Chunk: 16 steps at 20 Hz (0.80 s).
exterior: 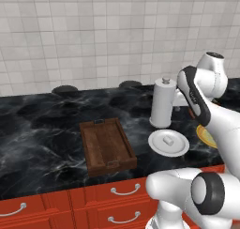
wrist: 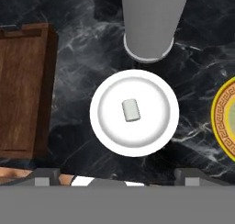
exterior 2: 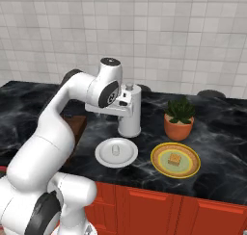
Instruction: Move the dessert items from the plates to the tray.
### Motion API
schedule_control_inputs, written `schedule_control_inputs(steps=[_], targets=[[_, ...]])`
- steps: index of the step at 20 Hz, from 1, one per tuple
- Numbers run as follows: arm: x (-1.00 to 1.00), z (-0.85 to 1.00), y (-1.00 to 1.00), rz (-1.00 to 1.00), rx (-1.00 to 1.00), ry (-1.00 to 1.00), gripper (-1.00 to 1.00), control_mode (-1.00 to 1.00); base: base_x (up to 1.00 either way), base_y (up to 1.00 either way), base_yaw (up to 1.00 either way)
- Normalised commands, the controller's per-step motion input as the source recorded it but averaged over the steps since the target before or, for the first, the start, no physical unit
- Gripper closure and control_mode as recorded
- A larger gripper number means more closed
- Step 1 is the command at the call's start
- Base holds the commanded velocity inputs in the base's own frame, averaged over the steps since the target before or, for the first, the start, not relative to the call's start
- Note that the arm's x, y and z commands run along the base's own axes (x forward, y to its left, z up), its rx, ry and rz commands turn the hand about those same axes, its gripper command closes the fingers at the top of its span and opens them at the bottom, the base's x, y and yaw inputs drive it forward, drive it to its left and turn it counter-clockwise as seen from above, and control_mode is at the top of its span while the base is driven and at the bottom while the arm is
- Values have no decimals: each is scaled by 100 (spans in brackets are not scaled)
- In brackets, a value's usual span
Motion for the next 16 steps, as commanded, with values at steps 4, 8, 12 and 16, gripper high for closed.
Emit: schedule_control_inputs(steps=[4, 8, 12, 16], targets=[[0, -71, -28, 0, 0, 16, -100, -100, 0, 0, 0], [0, -61, -12, 0, 0, 16, -100, -100, 0, 0, 0], [0, -49, 0, 0, 0, 12, -100, -100, 0, 0, 0], [0, -40, 0, 0, 0, 3, -100, -100, 0, 0, 0]])
